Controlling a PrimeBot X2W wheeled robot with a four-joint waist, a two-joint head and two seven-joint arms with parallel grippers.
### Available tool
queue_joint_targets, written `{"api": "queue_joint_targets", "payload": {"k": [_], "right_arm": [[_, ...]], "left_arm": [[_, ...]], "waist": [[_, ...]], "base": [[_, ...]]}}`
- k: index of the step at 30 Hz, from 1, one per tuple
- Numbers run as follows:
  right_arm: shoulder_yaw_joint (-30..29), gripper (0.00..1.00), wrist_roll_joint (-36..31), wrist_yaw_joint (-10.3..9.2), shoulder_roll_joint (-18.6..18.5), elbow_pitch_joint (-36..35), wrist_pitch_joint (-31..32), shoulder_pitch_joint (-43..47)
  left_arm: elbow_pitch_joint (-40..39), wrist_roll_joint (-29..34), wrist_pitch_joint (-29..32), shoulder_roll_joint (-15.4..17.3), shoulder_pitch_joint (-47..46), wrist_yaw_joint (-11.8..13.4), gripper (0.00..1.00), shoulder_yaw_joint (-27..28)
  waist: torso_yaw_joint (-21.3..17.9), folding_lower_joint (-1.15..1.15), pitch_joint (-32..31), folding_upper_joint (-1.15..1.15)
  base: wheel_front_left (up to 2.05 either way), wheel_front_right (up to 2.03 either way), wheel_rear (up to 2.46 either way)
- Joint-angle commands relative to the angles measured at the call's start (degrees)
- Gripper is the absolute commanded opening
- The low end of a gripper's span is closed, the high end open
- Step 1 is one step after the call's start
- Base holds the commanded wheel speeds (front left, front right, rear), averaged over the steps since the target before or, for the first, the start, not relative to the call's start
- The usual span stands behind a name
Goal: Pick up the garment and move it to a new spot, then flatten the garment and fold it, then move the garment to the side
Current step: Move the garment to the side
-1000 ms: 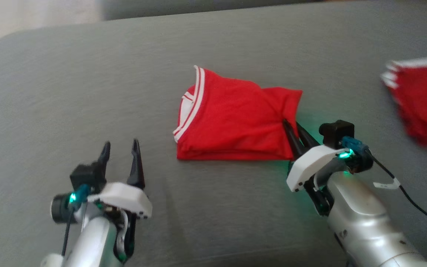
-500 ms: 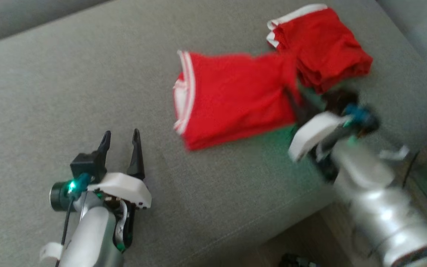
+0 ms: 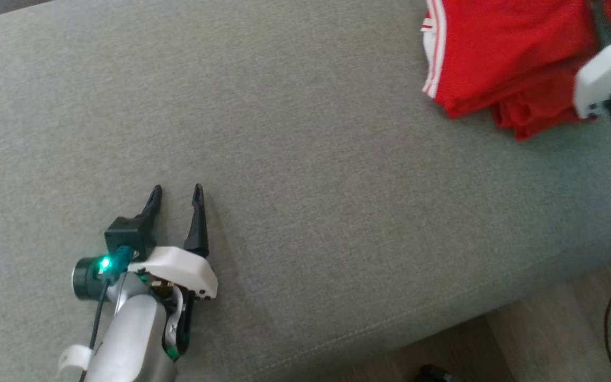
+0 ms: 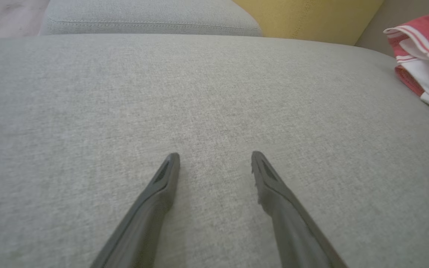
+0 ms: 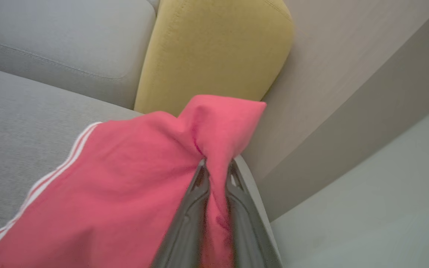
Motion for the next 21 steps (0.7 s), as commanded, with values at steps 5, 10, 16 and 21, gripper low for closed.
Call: {"api": "queue_joint_targets", "payload": {"k": [5, 10, 16, 21], "right_arm": [[-5.9, 1.00, -5.1, 0.36, -0.8, -5.0, 0.7, 1.0], [-12.9, 1.00, -8.1, 0.36, 3.9, -11.6, -2.0, 5.2], [-13.7, 1.00, -5.0, 0.36, 12.8, -16.1, -3.5, 12.0], [-14.0, 1.00, -1.4, 0.36, 16.0, -18.1, -4.3, 17.7]], "left_arm": [[-2.1, -0.5, -0.7, 0.5, -0.1, 0.7, 1.00, 2.3], [-2.8, -0.6, -0.7, 0.5, -0.8, 1.3, 1.00, 3.1], [-3.1, -1.0, -0.7, 0.5, -0.3, 2.6, 1.00, 4.2], [-3.9, -1.5, -0.7, 0.5, 0.7, 3.9, 1.00, 5.3]], "waist": [[0.7, 0.00, -0.3, 0.00], [1.8, 0.00, -1.0, 0.00], [5.9, 0.00, -2.8, 0.00], [10.2, 0.00, -4.3, 0.00]], "base": [[0.00, 0.00, 0.00], [0.00, 0.00, 0.00], [0.00, 0.00, 0.00], [0.00, 0.00, 0.00]]}}
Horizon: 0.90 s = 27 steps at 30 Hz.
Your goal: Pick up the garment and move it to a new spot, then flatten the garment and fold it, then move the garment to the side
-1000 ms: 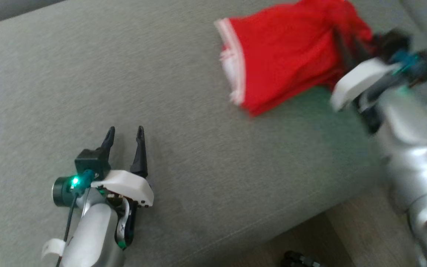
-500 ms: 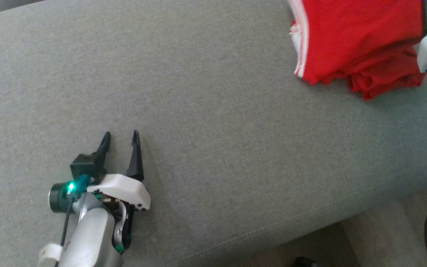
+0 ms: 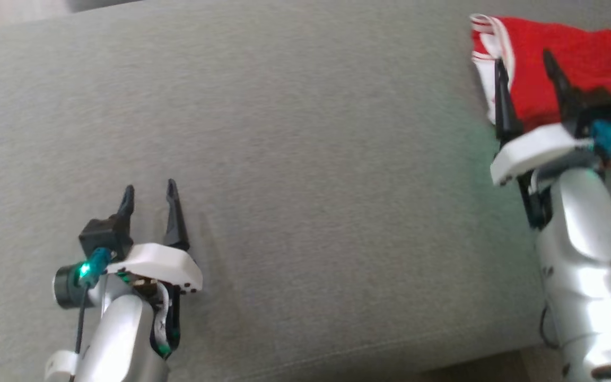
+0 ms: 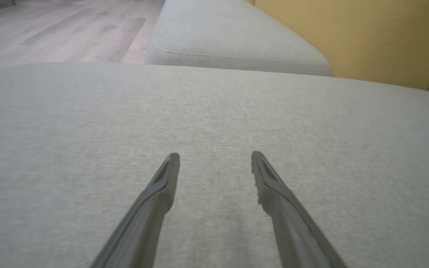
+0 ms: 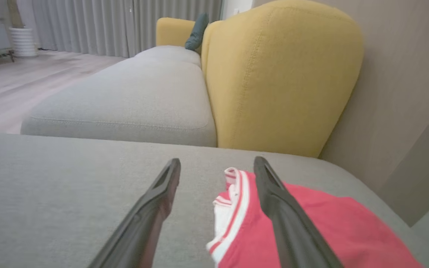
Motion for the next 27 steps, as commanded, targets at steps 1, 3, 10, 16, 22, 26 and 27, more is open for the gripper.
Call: {"api": "queue_joint_targets", "payload": {"k": [1, 3, 10, 16, 22, 26, 27], "right_arm": [[0.4, 1.00, 1.2, 0.36, 1.3, -2.1, -1.1, 1.2], [0.0, 1.00, 2.1, 0.36, 1.9, -1.9, -1.3, 3.4], [0.8, 1.00, 6.1, 0.36, 2.4, -1.9, -1.6, 9.2], [1.9, 1.00, 9.3, 0.36, 2.4, -3.1, -1.6, 13.1], [3.0, 1.00, 10.7, 0.36, 2.4, -4.4, -1.6, 16.4], [3.8, 1.00, 12.2, 0.36, 2.4, -5.9, -1.6, 18.2], [4.1, 1.00, 12.3, 0.36, 2.4, -6.2, -1.6, 18.5]], "left_arm": [[-2.1, -0.3, -0.7, 0.5, 0.0, 0.6, 1.00, 2.2], [-2.4, -0.5, -0.7, 0.5, 0.5, 0.9, 1.00, 2.6], [-3.0, -0.8, -0.7, 0.5, 2.4, 1.2, 1.00, 4.1], [-3.0, -1.0, -0.7, 0.5, 4.7, 0.4, 1.00, 4.8], [-3.2, -1.6, -0.7, 0.5, 6.6, -1.0, 1.00, 5.4], [-3.5, -2.2, -0.7, 0.5, 8.0, -2.1, 1.00, 6.3], [-3.6, -2.8, -0.7, 0.5, 8.3, -2.6, 1.00, 6.4]], "waist": [[3.4, 0.00, -1.4, 0.00], [5.2, 0.00, -2.1, 0.00], [10.9, 0.00, -4.7, 0.00], [13.0, 0.00, -7.5, 0.00], [13.8, 0.00, -10.1, 0.00], [13.7, 0.00, -11.2, 0.00], [13.7, 0.00, -11.4, 0.00]], "base": [[0.00, 0.00, 0.00], [0.00, 0.00, 0.00], [0.00, 0.00, 0.00], [0.00, 0.00, 0.00], [0.00, 0.00, 0.00], [0.00, 0.00, 0.00], [0.00, 0.00, 0.00]]}}
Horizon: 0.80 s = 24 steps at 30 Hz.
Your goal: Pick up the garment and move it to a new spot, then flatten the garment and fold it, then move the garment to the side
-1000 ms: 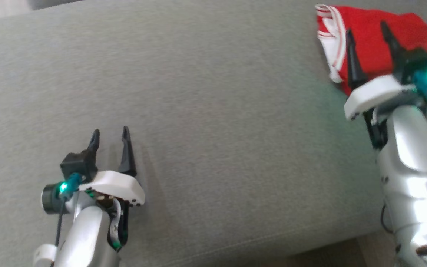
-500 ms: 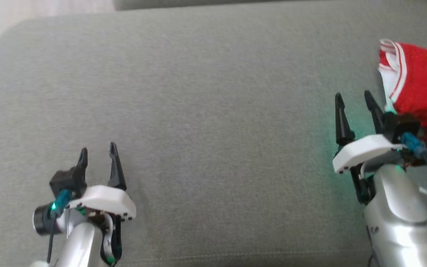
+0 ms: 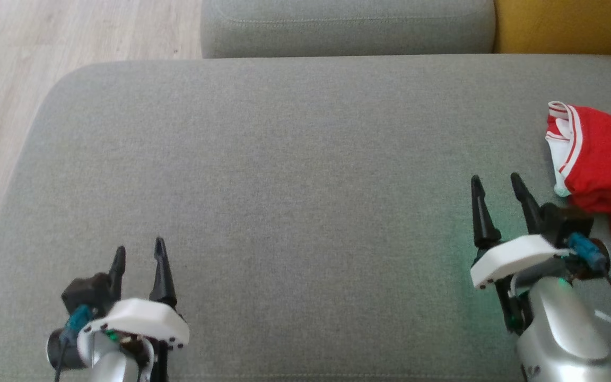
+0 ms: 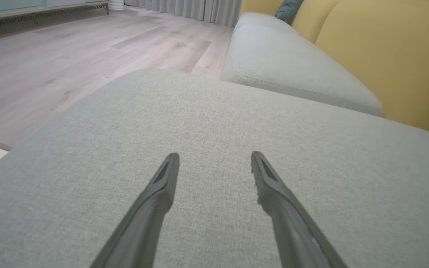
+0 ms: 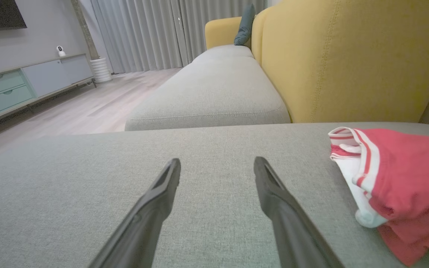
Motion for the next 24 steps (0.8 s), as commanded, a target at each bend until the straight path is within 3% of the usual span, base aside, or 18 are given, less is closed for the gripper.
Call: {"api": "queue_joint_targets", "payload": {"k": [1, 7, 24], "right_arm": [[0.3, 0.00, 0.3, 0.00, 0.0, -0.4, 0.0, 0.5], [0.2, 0.00, 0.8, -0.02, 0.5, 3.7, 0.5, 4.7], [-0.7, 0.00, 12.7, 0.03, 0.5, -0.1, 3.2, 6.0]], "left_arm": [[-0.2, -0.8, 0.0, 0.0, 0.4, -0.9, 0.00, 0.1], [4.0, -1.6, 0.4, -0.5, 3.2, -1.2, 0.00, -0.3], [2.3, -11.9, 3.2, -0.3, 2.6, -2.8, 0.00, 1.4]], "waist": [[-0.1, 0.00, -0.3, 0.00], [-0.1, 0.00, -0.5, 0.00], [-0.4, 0.00, -0.8, 0.00]], "base": [[0.00, 0.00, 0.00], [0.00, 0.00, 0.00], [0.00, 0.00, 0.00]]}}
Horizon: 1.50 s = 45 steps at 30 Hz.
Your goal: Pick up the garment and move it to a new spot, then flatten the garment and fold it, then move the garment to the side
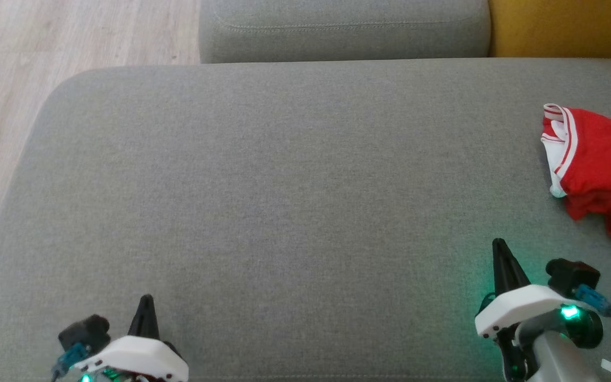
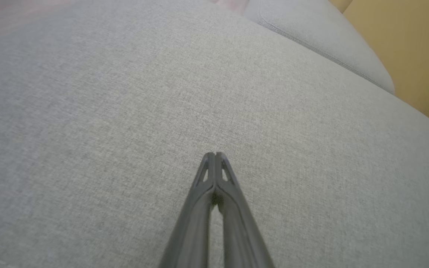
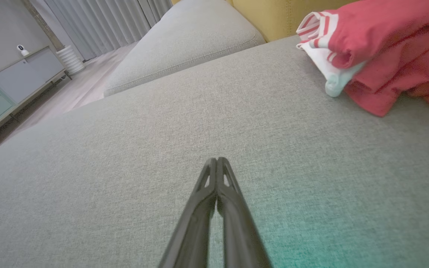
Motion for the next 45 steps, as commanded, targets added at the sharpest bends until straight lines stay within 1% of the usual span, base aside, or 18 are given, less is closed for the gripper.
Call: {"api": "queue_joint_targets", "payload": {"k": [1, 45], "right_arm": [[-0.2, 0.00, 2.4, 0.06, -0.2, -2.6, 0.5, -2.2], [-2.7, 0.00, 32.2, 0.19, -0.3, -11.9, 7.6, 0.8]], "left_arm": [[-2.3, -2.0, 0.6, 0.3, -2.7, -0.5, 0.00, 1.1], [-6.6, -28.1, 7.7, 0.7, -4.4, -4.5, 0.00, 5.6]], "waist": [[0.0, 0.00, 0.0, 0.00], [-0.8, 0.00, -0.9, 0.00]], "base": [[0.00, 0.00, 0.00], [0.00, 0.00, 0.00]]}}
